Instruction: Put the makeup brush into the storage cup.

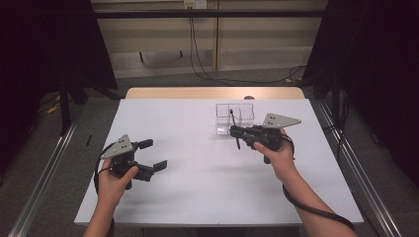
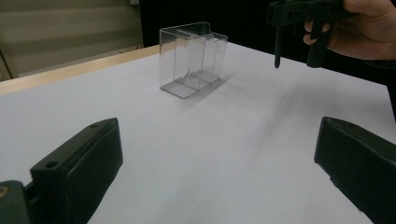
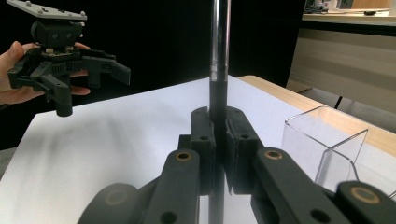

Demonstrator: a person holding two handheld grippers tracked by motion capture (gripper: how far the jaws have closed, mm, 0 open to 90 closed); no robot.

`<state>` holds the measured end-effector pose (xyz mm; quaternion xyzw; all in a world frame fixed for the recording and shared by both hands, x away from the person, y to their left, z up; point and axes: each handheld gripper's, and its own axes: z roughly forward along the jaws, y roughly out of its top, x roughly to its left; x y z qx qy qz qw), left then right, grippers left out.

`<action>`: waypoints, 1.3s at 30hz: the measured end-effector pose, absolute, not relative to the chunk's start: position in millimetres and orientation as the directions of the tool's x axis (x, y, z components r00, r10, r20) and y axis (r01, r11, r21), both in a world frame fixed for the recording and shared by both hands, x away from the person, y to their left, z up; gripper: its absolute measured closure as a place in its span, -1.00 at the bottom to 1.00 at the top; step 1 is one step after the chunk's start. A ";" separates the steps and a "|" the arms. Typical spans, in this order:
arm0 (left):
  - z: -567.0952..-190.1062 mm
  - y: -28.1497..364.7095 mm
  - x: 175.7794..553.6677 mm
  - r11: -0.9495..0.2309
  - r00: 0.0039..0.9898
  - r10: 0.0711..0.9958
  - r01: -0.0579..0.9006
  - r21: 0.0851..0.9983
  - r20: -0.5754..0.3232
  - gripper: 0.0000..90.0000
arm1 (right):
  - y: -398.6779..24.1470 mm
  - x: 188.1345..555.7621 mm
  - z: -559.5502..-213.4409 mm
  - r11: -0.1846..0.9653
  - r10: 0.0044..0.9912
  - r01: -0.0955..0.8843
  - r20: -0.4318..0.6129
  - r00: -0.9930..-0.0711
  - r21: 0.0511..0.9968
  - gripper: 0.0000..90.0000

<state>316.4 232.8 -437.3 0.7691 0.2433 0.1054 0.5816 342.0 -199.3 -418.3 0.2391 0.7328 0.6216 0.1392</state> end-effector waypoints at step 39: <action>-438.2 257.2 301.6 -0.171 0.836 0.536 0.242 0.955 -0.116 -0.98 | -197.3 360.3 -420.9 0.062 0.547 0.180 0.118 -0.829 0.982 0.85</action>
